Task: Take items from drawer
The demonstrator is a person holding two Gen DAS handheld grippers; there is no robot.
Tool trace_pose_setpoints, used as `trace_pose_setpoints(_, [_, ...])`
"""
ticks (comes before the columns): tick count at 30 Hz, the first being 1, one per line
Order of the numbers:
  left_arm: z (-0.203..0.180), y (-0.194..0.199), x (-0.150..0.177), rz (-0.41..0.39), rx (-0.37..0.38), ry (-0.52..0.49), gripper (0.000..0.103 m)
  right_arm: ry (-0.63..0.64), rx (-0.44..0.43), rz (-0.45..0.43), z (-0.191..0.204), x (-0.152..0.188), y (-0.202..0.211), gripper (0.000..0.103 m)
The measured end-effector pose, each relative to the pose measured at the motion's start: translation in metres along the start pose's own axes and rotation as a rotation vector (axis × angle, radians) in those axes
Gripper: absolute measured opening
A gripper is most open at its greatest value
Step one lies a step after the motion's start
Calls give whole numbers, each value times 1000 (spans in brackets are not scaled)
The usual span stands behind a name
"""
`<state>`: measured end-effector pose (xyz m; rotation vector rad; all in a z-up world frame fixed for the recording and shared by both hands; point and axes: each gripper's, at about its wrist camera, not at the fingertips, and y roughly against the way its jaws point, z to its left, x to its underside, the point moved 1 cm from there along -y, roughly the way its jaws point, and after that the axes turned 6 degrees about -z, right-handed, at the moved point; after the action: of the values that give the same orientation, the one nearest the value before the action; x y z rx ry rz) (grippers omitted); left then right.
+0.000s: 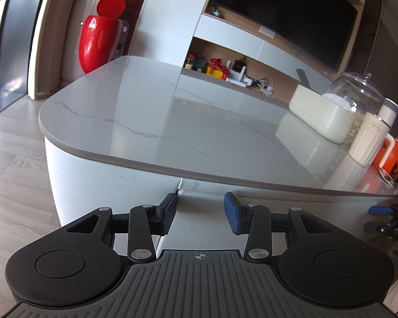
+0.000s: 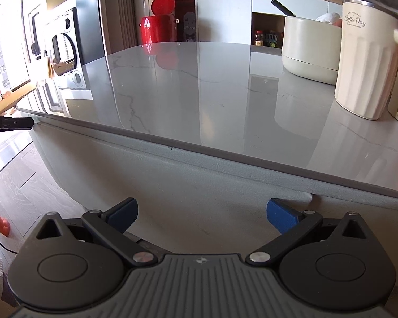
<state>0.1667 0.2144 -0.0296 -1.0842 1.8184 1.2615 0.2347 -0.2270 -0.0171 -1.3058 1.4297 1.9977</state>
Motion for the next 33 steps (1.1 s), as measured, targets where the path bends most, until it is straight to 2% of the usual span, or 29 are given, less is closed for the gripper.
trace_pose_setpoints(3, [-1, -1, -1, 6, 2, 15, 47, 1, 5, -11, 0, 2, 0, 103])
trace_pose_setpoints(7, [-10, -4, -2, 13, -5, 7, 61, -1, -11, -19, 1, 1, 0, 103])
trace_pose_setpoints(9, [-13, -6, -3, 18, -12, 3, 64, -7, -15, -22, 2, 2, 1, 103])
trace_pose_setpoints(12, [-12, -6, -4, 24, -18, 9, 63, -13, -10, -18, 0, -1, -2, 103])
trace_pose_setpoints(17, [-9, -7, 0, 30, -55, 12, 45, -73, 146, 9, -4, 0, -5, 103])
trace_pose_setpoints(20, [-6, -10, 2, 40, -62, 22, 45, -139, 208, -18, -20, 1, -4, 103])
trace_pose_setpoints(23, [-5, -9, 3, 43, -64, 16, 45, -168, 188, -76, -29, -2, -2, 103])
trace_pose_setpoints(25, [-4, -10, 3, 43, -64, 16, 45, -174, 161, -85, -27, -3, -2, 103])
trace_pose_setpoints(33, [-2, -7, 1, 49, -46, 23, 44, -163, 134, -69, -31, -5, -5, 103])
